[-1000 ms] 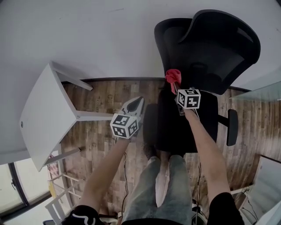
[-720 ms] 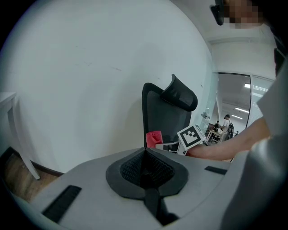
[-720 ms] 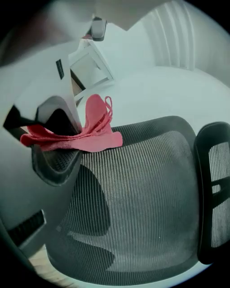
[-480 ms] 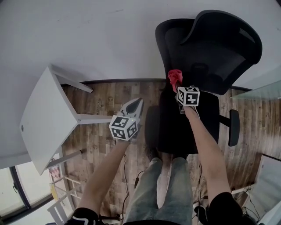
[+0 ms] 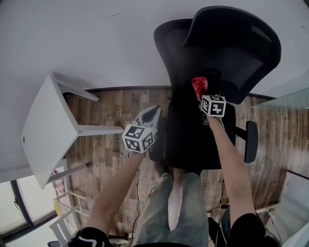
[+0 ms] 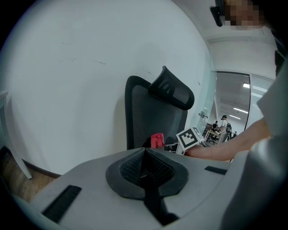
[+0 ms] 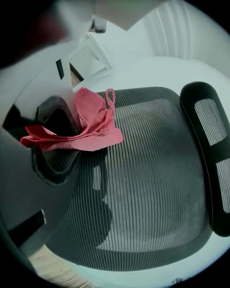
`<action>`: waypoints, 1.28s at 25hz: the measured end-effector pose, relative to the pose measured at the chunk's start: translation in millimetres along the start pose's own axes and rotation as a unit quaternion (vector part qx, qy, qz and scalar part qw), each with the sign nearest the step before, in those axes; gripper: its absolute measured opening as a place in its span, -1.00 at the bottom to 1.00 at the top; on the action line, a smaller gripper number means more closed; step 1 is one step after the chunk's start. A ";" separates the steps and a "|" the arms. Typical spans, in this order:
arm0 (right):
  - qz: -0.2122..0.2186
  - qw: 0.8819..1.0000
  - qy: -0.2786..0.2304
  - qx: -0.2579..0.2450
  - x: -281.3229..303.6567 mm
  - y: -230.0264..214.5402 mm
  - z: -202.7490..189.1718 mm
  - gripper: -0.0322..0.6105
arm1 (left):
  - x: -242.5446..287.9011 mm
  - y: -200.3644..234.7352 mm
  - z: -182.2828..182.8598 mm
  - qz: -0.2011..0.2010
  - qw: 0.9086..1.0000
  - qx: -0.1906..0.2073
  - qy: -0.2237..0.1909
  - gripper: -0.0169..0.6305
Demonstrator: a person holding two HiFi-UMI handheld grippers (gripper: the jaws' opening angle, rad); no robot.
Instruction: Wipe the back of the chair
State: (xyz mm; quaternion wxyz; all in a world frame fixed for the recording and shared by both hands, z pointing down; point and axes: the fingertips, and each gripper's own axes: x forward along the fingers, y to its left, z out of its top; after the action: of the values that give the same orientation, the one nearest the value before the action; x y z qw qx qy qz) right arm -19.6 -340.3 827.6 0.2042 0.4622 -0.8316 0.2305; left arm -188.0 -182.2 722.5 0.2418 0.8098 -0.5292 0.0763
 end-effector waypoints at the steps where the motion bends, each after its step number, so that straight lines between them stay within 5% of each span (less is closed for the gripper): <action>1: -0.001 1.000 0.000 0.001 -3.2 -7.0 -0.5 -0.68 | 4.4 -5.9 -0.2 -0.001 1.000 0.000 0.001 -0.87; 19: -0.053 0.998 -0.003 0.021 -77.5 -168.2 -4.8 -0.68 | 85.6 -113.2 -7.6 -0.031 0.999 0.010 0.017 -0.87; 32: -0.076 0.994 -0.003 0.079 -129.2 -243.0 -19.3 -0.68 | 106.8 -147.2 -4.7 -0.026 0.999 0.012 0.019 -0.87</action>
State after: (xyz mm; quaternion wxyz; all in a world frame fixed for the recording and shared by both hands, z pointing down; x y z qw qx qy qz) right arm 255.8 -355.5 819.1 0.1814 0.5391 -0.7739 0.2784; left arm -10.0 -219.9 721.4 0.2436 0.8247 -0.5021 0.0914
